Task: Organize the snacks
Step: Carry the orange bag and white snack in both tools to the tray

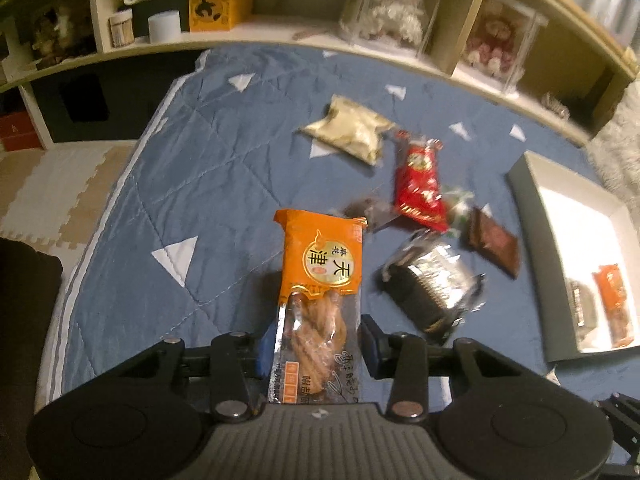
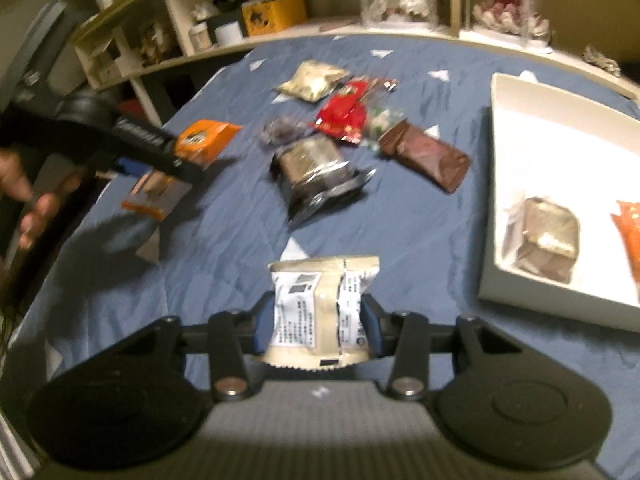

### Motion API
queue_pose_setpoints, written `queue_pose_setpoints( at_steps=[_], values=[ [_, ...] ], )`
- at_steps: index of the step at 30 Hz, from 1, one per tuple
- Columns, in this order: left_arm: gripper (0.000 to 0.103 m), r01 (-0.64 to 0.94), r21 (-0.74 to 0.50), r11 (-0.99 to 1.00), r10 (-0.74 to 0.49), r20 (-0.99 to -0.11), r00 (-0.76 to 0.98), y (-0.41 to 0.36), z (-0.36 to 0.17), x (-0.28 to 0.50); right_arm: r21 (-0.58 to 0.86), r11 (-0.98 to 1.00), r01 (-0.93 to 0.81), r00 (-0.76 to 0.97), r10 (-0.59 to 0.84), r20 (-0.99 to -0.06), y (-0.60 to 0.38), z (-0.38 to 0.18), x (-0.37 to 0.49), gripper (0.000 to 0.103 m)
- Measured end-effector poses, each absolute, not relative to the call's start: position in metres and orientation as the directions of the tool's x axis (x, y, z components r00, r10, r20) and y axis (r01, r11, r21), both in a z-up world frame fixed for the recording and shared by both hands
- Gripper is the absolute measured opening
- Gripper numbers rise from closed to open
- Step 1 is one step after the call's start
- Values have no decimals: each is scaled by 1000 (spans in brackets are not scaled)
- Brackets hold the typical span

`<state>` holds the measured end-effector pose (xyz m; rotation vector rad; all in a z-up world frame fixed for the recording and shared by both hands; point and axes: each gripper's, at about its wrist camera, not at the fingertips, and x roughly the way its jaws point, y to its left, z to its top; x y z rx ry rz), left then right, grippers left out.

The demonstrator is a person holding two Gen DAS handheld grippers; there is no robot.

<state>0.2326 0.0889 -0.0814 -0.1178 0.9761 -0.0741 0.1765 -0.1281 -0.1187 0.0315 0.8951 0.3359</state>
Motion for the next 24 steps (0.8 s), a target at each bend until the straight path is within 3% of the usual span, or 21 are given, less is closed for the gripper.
queue_pose_setpoints(
  at_steps=[14,24],
  values=[
    [44,56,-244,968,-214,-686,695,44,-34,202,150,965,-216,678,259,-688,-183,-69,176,50],
    [44,151,-283,947,-304,-638,708,-10,-17,194,98,990,-100,740,139,-658,-255,-44,181,50]
  ],
)
